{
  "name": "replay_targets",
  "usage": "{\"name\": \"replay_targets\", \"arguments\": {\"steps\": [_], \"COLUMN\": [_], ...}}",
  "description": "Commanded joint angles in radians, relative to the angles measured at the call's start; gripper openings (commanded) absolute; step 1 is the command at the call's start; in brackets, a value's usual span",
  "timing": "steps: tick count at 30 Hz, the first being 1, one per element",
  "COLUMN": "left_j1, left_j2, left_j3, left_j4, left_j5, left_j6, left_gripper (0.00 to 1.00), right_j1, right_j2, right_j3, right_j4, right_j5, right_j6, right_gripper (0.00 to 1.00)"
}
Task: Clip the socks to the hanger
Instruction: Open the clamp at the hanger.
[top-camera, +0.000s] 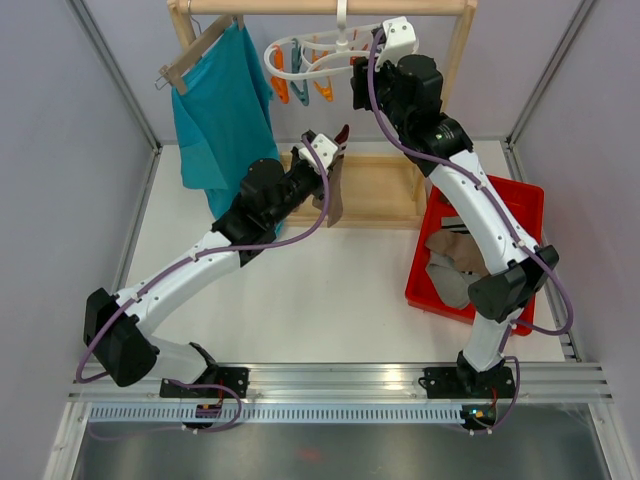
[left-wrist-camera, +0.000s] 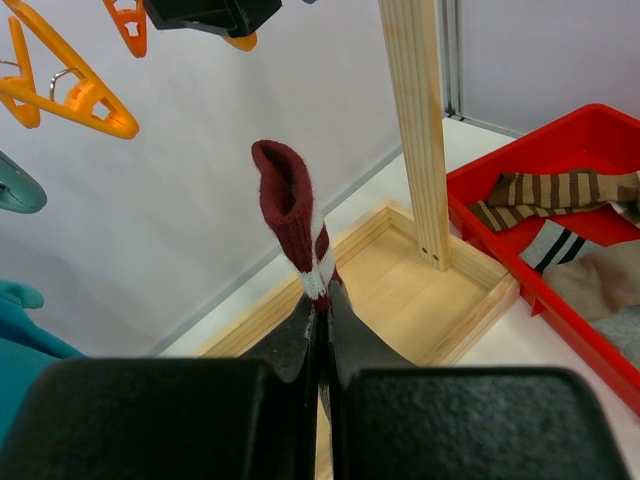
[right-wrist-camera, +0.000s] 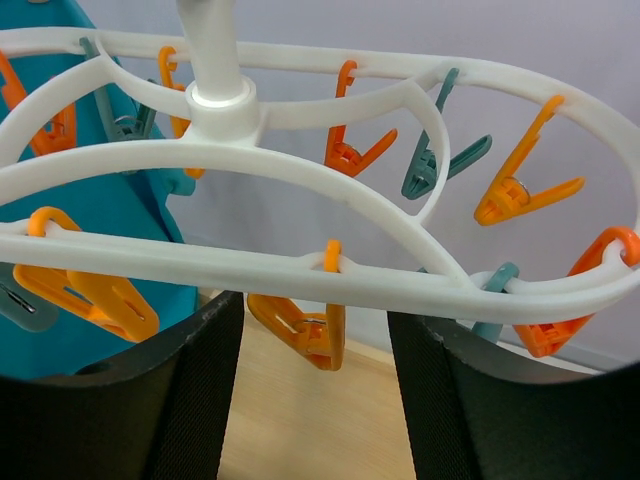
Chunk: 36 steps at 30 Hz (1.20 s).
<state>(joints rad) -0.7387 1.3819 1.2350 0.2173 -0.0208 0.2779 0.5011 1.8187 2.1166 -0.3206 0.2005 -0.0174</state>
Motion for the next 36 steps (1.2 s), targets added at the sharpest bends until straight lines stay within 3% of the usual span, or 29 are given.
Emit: {"name": "replay_targets", "arguments": {"steps": [1, 6, 13, 15, 24, 30, 36], "left_j1": [0.005, 0.005, 0.007, 0.007, 0.010, 0.012, 0.010], "left_j2": [0.009, 0.011, 0.026, 0.034, 0.078, 0.143, 0.229], "left_j3": [0.050, 0.055, 0.063, 0.069, 0.103, 0.135, 0.142], "left_j4": [0.027, 0.028, 0.028, 0.028, 0.050, 0.079, 0.223], "left_j5": [0.016, 0.016, 0.042, 0.044, 0.044, 0.025, -0.076], "left_j6": [0.015, 0.017, 0.014, 0.014, 0.021, 0.024, 0.052], "left_gripper": [0.02, 0.02, 0.02, 0.02, 0.02, 0.02, 0.02], "right_j1": [0.004, 0.005, 0.013, 0.017, 0.028, 0.030, 0.030], "right_j2": [0.016, 0.016, 0.011, 0.007, -0.006, -0.009, -0.030], "right_j3": [0.063, 0.074, 0.074, 0.074, 0.068, 0.080, 0.112], "right_j4": [0.037, 0.032, 0.023, 0.022, 0.009, -0.014, -0.046], "right_j5": [0.013, 0.013, 0.016, 0.013, 0.019, 0.060, 0.071], "right_j6": [-0.019, -0.015, -0.010, -0.009, 0.008, 0.045, 0.080], "right_gripper": [0.64, 0.58, 0.35, 0.34, 0.13, 0.03, 0.00]}}
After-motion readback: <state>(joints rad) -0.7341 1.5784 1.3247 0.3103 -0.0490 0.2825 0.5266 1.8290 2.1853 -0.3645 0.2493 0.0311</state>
